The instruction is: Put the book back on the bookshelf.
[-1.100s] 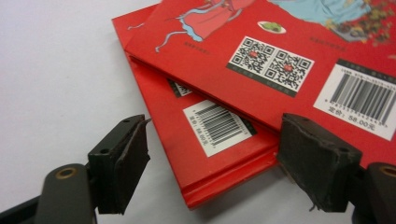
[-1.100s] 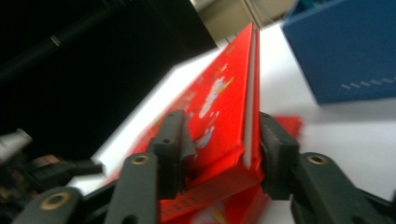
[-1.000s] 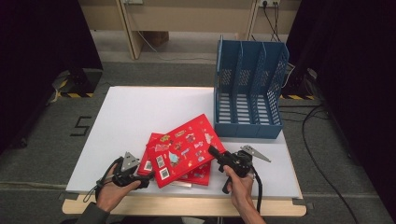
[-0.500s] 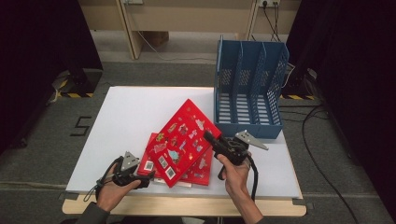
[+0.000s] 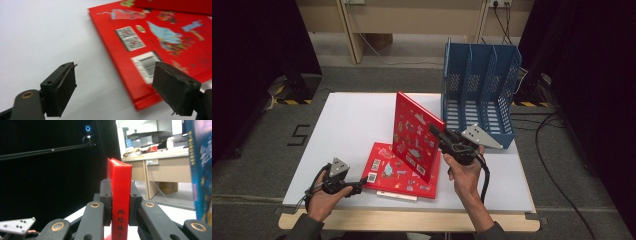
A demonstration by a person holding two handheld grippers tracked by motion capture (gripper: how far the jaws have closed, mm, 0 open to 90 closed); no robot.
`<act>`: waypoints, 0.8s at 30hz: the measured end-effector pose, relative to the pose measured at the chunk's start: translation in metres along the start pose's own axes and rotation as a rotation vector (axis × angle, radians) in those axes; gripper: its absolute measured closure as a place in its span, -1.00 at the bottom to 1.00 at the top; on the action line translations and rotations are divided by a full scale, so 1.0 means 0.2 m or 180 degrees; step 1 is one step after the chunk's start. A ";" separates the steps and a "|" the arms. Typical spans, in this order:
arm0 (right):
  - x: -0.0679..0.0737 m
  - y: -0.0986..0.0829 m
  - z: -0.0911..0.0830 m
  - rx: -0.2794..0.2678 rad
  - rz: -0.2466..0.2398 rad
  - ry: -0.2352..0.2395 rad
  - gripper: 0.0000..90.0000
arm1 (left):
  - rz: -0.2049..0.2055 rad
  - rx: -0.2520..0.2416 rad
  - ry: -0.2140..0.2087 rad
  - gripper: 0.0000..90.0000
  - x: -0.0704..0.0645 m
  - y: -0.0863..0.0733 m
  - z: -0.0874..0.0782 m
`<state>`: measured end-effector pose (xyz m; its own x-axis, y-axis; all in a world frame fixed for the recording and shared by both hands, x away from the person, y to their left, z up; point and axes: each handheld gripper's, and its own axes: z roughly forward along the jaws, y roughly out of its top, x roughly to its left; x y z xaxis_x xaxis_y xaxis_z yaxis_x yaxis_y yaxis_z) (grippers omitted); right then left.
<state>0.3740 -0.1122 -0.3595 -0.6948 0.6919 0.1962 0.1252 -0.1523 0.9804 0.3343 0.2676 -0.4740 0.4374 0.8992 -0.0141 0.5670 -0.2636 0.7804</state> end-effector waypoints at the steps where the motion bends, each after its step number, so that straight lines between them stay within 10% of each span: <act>1: 0.00 0.00 0.00 0.0006 0.0006 0.0004 0.77 | -0.0017 -0.0006 0.0016 -0.60 0.02 0.00 0.00; 24: 0.01 -0.01 -0.01 0.0183 -0.0147 0.0076 0.71 | -0.0138 0.0172 0.0340 -0.64 0.16 -0.06 0.04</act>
<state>0.3714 -0.1123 -0.3605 -0.7175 0.6800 0.1508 0.1324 -0.0794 0.9880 0.3464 0.2965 -0.4897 0.3364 0.9415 0.0218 0.6218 -0.2394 0.7457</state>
